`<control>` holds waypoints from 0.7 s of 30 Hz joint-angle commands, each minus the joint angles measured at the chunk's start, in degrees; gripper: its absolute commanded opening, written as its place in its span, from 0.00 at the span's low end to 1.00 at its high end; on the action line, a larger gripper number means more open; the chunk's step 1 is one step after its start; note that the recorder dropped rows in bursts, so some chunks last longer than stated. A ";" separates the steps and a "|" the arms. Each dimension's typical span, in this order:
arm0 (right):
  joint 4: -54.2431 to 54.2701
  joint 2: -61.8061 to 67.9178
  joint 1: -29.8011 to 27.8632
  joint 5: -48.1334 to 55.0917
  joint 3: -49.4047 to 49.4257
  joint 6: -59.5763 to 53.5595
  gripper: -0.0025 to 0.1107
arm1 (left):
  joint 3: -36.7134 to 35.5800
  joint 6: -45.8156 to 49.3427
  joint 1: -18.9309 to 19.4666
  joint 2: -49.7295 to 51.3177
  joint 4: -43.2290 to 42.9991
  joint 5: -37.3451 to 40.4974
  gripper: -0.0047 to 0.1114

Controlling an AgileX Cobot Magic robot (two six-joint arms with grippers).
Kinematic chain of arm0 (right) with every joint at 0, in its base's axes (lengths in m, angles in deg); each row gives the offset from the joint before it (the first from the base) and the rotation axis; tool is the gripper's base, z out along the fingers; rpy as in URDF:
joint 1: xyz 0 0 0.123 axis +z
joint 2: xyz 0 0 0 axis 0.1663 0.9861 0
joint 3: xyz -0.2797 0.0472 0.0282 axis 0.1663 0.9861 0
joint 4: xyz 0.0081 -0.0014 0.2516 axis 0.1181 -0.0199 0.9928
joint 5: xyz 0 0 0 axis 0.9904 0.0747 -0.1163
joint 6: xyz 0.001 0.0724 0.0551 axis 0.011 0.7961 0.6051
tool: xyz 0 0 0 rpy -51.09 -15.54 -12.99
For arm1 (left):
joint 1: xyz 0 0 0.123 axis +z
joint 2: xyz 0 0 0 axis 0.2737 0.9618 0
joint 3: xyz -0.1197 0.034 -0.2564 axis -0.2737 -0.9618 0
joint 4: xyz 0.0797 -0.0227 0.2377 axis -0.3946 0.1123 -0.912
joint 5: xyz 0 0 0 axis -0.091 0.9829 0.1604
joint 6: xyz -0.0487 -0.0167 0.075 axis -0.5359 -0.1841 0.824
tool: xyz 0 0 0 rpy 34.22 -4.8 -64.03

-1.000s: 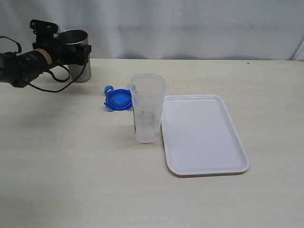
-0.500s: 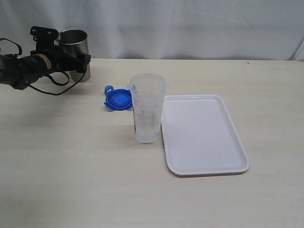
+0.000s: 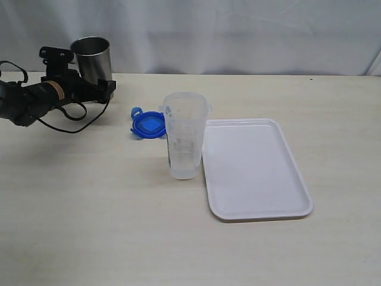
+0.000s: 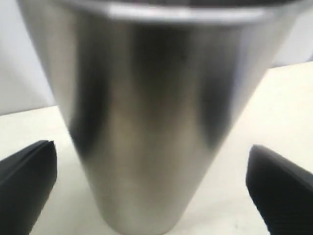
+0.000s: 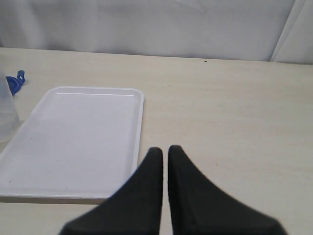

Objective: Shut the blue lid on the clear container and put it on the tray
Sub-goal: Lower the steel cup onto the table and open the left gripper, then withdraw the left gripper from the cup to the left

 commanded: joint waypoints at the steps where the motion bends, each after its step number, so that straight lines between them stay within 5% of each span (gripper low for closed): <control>1: 0.37 -0.28 0.00 -0.19 0.15 0.11 0.06 | -2.01 -0.44 0.76 -0.47 0.56 -1.92 0.90; 21: 0.37 -0.28 0.00 -0.19 0.15 0.11 0.06 | -21.99 3.50 2.36 -12.31 5.03 -7.53 0.90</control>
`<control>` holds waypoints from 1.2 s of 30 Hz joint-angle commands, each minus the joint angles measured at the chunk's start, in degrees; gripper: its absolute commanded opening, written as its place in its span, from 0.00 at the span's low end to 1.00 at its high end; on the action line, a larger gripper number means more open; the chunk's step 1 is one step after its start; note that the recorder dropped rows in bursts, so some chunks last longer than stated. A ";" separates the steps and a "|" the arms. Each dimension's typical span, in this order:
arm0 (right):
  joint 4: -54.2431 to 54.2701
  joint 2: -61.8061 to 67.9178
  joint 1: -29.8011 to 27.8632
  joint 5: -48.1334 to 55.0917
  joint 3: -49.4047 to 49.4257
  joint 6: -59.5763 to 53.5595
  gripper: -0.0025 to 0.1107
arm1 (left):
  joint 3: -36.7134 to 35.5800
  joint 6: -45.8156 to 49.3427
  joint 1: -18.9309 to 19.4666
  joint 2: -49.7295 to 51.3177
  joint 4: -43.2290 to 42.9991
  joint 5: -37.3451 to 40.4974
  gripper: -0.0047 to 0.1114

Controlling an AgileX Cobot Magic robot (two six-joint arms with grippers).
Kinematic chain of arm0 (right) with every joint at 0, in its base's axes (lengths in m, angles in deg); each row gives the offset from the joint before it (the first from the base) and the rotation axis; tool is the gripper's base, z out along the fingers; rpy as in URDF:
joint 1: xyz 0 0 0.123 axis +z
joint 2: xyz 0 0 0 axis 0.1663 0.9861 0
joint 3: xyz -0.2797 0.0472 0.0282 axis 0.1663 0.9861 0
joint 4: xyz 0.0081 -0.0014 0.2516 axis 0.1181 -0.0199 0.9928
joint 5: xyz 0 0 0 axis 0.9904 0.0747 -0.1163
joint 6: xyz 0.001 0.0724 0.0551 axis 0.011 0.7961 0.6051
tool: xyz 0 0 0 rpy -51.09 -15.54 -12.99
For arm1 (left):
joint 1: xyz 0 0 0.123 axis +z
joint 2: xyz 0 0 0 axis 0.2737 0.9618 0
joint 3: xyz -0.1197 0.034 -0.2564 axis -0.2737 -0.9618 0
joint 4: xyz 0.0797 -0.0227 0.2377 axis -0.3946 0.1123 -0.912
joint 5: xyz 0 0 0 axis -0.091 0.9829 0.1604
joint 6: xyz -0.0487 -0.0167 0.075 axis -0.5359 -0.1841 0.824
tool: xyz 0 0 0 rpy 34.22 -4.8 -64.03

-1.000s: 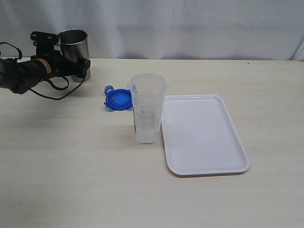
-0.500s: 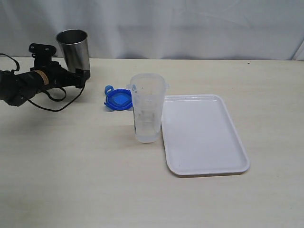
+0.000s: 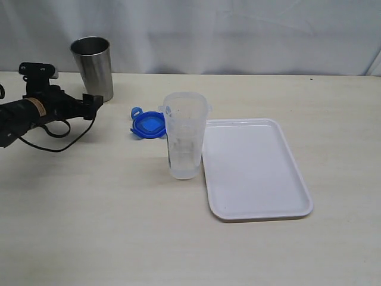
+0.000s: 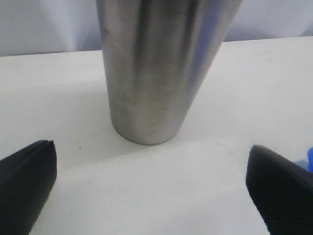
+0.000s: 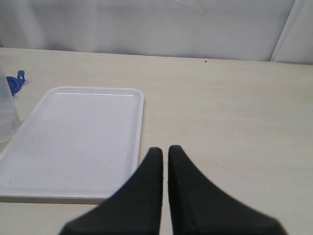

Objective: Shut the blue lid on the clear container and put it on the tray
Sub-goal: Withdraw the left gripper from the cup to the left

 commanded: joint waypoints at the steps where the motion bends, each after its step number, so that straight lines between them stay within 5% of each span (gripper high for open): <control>1: 0.37 -0.28 0.00 -0.19 0.15 0.11 0.06 | -5.71 0.42 0.10 -5.07 1.34 -2.36 0.90; 10: 0.37 -0.28 0.00 -0.19 0.15 0.11 0.06 | -17.24 1.11 0.10 -19.38 1.23 -4.24 0.90; 18: 0.37 -0.28 0.00 -0.19 0.15 0.11 0.06 | -20.23 -1.77 -0.25 -40.00 1.11 9.20 0.90; 22: 0.37 -0.28 0.00 -0.19 0.15 0.11 0.06 | -18.04 -2.66 -0.25 -46.03 0.98 26.05 0.90; 25: 0.37 -0.28 0.00 -0.19 0.15 0.11 0.06 | -8.99 -2.66 -0.54 -47.27 1.24 55.85 0.90; 27: 0.37 -0.28 0.00 -0.19 0.15 0.11 0.06 | -5.31 0.01 -1.09 -47.27 2.18 66.87 0.90; 32: 0.37 -0.28 0.00 -0.19 0.15 0.11 0.06 | -3.97 25.19 -1.52 -45.60 24.47 79.01 0.90; 36: 0.37 -0.28 0.00 -0.19 0.15 0.11 0.06 | -3.97 26.51 -1.52 -40.34 32.62 83.31 0.90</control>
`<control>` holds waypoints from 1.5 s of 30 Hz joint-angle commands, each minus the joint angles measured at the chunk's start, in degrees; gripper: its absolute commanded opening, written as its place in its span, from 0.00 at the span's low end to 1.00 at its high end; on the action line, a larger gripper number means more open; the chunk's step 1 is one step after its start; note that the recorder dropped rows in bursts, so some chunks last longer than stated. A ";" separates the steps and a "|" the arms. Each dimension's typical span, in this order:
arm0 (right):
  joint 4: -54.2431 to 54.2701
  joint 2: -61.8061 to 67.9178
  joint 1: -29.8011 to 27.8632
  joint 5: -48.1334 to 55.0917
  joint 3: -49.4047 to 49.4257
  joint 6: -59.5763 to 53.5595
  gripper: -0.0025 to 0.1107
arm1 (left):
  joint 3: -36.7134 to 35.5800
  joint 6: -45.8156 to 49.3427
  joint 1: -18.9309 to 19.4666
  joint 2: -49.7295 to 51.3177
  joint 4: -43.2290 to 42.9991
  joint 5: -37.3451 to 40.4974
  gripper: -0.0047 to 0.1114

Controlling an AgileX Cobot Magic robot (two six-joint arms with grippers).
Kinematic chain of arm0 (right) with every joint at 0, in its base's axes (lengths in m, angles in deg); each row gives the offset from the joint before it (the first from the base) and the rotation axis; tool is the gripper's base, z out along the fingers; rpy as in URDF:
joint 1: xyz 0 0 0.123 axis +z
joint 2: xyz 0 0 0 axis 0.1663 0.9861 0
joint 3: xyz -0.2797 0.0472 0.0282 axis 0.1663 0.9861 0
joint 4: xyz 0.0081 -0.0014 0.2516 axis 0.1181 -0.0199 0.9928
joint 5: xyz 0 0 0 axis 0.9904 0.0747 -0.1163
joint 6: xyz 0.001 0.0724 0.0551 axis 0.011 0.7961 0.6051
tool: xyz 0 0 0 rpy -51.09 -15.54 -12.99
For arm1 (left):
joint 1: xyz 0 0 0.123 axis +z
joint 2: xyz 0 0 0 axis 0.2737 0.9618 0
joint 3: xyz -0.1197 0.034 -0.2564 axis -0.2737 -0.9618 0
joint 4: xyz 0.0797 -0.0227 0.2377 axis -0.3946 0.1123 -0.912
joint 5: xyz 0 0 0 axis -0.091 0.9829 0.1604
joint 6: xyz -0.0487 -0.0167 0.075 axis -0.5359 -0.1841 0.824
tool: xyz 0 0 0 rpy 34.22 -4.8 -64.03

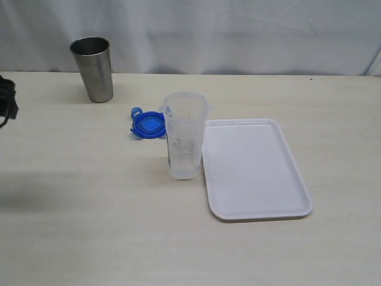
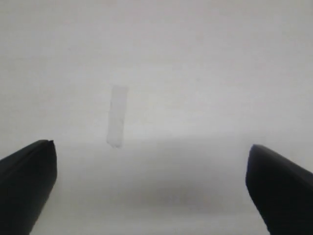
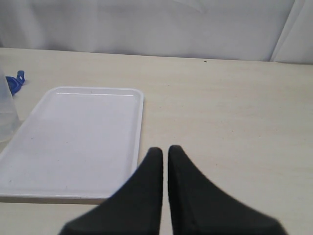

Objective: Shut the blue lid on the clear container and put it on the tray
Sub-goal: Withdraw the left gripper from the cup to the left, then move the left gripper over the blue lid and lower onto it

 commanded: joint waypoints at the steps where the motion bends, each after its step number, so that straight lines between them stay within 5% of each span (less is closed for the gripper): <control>1: 0.37 -0.28 0.00 -0.19 0.15 0.11 0.06 | 0.30 2.39 -0.44 4.01 7.21 1.61 0.90; 29: 0.37 -0.28 0.00 -0.19 0.15 0.11 0.06 | 0.30 2.39 -0.44 5.07 6.69 -6.52 0.89; 37: 0.37 -0.28 0.00 -0.19 0.15 0.11 0.06 | 0.30 6.07 -0.44 5.73 17.76 -11.60 0.46; 45: 0.37 -0.28 0.00 -0.19 0.15 0.11 0.06 | 0.30 7.65 -0.57 8.48 27.73 -14.17 0.44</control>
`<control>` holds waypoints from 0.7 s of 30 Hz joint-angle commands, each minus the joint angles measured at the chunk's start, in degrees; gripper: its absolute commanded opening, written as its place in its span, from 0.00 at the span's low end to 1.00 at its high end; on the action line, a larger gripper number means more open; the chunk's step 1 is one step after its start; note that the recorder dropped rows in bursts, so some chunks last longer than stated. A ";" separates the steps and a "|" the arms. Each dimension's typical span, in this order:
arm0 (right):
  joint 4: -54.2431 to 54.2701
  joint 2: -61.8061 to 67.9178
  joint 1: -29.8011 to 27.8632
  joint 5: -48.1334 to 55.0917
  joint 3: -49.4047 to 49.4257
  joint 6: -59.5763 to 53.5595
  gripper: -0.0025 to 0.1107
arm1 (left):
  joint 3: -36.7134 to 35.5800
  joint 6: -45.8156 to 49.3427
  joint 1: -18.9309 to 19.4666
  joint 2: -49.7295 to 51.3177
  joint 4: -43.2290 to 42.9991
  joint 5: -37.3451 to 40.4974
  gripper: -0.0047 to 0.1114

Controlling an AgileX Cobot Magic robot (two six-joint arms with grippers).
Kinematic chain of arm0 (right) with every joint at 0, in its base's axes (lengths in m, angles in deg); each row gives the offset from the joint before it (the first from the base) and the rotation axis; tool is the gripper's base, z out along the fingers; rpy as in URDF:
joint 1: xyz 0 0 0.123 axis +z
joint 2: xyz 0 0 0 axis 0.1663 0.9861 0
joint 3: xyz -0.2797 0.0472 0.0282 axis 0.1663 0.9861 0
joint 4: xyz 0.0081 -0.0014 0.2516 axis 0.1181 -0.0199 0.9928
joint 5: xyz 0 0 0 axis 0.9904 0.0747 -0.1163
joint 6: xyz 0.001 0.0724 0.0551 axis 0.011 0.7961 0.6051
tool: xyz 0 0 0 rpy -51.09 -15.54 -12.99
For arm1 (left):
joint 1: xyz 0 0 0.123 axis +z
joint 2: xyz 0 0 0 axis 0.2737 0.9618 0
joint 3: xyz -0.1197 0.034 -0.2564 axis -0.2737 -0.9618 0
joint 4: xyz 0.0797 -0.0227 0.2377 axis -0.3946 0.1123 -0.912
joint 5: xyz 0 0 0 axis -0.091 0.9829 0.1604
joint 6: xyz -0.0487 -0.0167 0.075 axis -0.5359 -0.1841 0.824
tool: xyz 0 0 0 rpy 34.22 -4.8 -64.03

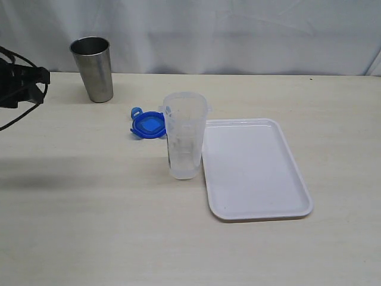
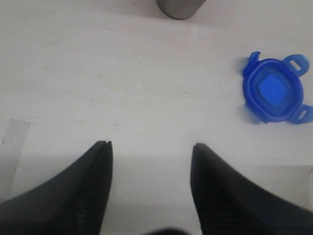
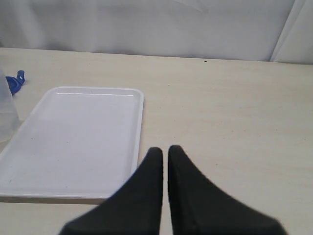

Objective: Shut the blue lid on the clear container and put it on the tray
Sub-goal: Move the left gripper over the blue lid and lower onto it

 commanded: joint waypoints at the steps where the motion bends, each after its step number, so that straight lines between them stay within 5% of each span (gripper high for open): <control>1: 0.37 -0.28 0.00 -0.19 0.15 0.11 0.06 | 0.30 5.26 -0.47 3.23 7.03 -1.00 0.44; 10: 0.37 -0.28 0.00 -0.19 0.15 0.11 0.06 | 3.54 43.92 -3.42 14.63 42.02 1.34 0.44; 21: 0.37 -0.28 0.00 -0.19 0.15 0.11 0.06 | 7.65 71.81 -11.22 24.54 44.93 -8.62 0.44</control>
